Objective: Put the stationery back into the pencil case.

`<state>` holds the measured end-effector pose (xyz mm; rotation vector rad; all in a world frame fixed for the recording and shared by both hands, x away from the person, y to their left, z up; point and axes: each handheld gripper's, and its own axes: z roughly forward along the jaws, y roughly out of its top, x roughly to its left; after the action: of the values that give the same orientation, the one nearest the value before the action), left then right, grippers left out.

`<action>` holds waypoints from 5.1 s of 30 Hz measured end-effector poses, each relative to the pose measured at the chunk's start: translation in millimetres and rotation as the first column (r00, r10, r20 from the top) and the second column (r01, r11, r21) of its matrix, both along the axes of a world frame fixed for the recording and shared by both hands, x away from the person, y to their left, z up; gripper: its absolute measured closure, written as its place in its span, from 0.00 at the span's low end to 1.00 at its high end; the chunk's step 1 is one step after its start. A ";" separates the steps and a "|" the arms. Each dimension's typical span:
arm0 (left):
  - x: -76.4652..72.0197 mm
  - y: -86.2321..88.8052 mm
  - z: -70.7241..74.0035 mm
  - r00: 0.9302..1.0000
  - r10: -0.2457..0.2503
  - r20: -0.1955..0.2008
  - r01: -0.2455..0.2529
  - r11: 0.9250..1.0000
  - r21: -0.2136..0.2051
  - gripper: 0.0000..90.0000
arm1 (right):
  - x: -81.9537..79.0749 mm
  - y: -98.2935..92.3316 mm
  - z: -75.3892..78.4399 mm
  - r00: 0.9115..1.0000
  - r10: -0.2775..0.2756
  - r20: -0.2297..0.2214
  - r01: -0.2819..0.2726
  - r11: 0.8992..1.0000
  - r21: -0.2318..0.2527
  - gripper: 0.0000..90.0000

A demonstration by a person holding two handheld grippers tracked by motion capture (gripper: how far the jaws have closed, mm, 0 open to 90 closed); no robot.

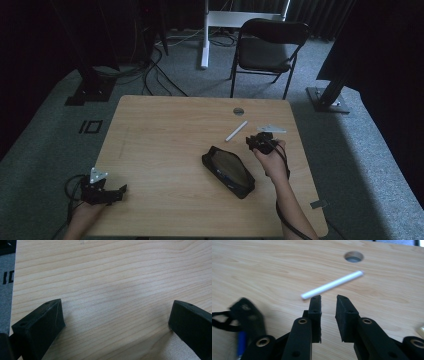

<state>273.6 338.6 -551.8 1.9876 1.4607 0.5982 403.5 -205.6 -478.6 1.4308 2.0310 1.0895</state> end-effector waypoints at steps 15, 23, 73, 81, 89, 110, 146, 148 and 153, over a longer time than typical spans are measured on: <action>0.0 0.0 0.0 1.000 0.000 0.000 0.000 1.000 0.000 0.00 | 11.3 -40.7 -25.3 0.990 -0.136 -0.023 0.136 0.991 0.007 0.80; 0.0 0.0 0.0 1.000 0.000 0.000 0.000 1.000 0.000 0.00 | 13.2 -68.6 -33.4 0.973 -0.232 -0.015 0.232 0.972 0.022 0.79; 0.0 0.0 0.0 1.000 0.000 0.000 0.000 1.000 0.000 0.00 | 49.3 -117.2 -69.7 0.971 -0.240 -0.024 0.238 0.970 -0.058 0.55; 0.0 0.0 0.0 1.000 0.000 0.000 0.000 1.000 0.000 0.00 | 49.4 -114.9 -71.0 0.972 -0.233 -0.020 0.231 0.968 -0.094 0.73; 0.0 0.0 0.0 1.000 0.000 0.000 0.000 1.000 0.000 0.00 | 45.0 -114.0 -66.1 0.975 -0.221 -0.038 0.218 0.974 -0.069 0.76; 0.0 0.0 0.0 1.000 0.000 0.000 0.000 1.000 0.000 0.00 | 28.8 -92.0 -29.8 0.992 -0.121 -0.023 0.120 0.992 -0.042 0.76; 0.0 0.0 0.0 1.000 0.000 0.000 0.000 1.000 0.000 0.00 | -15.4 -42.1 26.7 0.999 0.046 0.010 -0.046 0.999 -0.022 0.76; 0.0 0.0 0.0 1.000 0.000 0.000 0.000 1.000 0.000 0.00 | -20.1 -35.7 32.4 0.997 0.069 0.018 -0.069 0.997 -0.023 0.76; 0.0 0.0 0.0 1.000 0.000 0.000 0.000 1.000 0.000 0.00 | -26.8 -26.2 39.1 0.994 0.109 0.026 -0.109 0.994 -0.023 0.76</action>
<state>273.6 338.6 -551.8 1.9879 1.4608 0.5980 376.8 -231.8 -439.6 1.3009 2.1166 1.1208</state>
